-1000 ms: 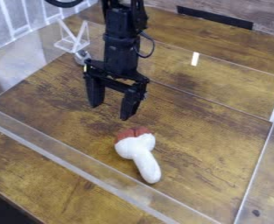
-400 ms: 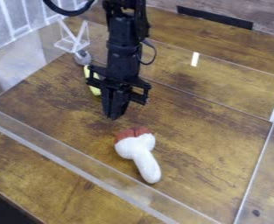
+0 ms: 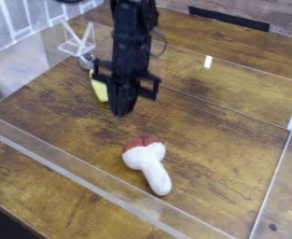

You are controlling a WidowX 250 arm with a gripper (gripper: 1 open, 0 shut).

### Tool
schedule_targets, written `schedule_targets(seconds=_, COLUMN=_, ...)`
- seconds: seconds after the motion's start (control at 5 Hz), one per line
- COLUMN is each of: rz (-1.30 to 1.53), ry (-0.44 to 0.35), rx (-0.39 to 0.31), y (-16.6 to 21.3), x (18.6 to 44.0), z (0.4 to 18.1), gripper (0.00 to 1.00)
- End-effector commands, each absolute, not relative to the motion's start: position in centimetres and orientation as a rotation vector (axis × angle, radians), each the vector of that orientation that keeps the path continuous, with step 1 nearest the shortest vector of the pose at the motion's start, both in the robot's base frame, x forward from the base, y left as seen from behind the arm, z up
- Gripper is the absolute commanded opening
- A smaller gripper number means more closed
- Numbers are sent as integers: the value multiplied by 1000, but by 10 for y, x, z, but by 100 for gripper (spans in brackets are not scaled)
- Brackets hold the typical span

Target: Move the green spoon to the right

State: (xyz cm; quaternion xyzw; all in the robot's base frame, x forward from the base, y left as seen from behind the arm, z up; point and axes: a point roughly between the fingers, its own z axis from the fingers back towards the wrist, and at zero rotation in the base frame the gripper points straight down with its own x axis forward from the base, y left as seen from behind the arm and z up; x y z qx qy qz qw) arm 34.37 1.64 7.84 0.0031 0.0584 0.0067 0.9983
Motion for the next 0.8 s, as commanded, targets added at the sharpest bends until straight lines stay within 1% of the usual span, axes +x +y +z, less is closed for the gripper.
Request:
schedule_targets(seconds=0.0, rz=32, ry=-17, rx=6, y=22, x=343, z=136, gripper=0)
schedule_targets(seconds=0.2, rz=36, ry=-51, rx=-4, y=26, x=338, z=157, gripper=0)
schedule_targets(seconds=0.4, rz=83, ry=-30, rx=-1, y=30, x=337, z=149, gripper=100)
schedule_targets(seconds=0.6, rz=104, ry=-6, rx=2, y=32, x=336, z=139, gripper=100)
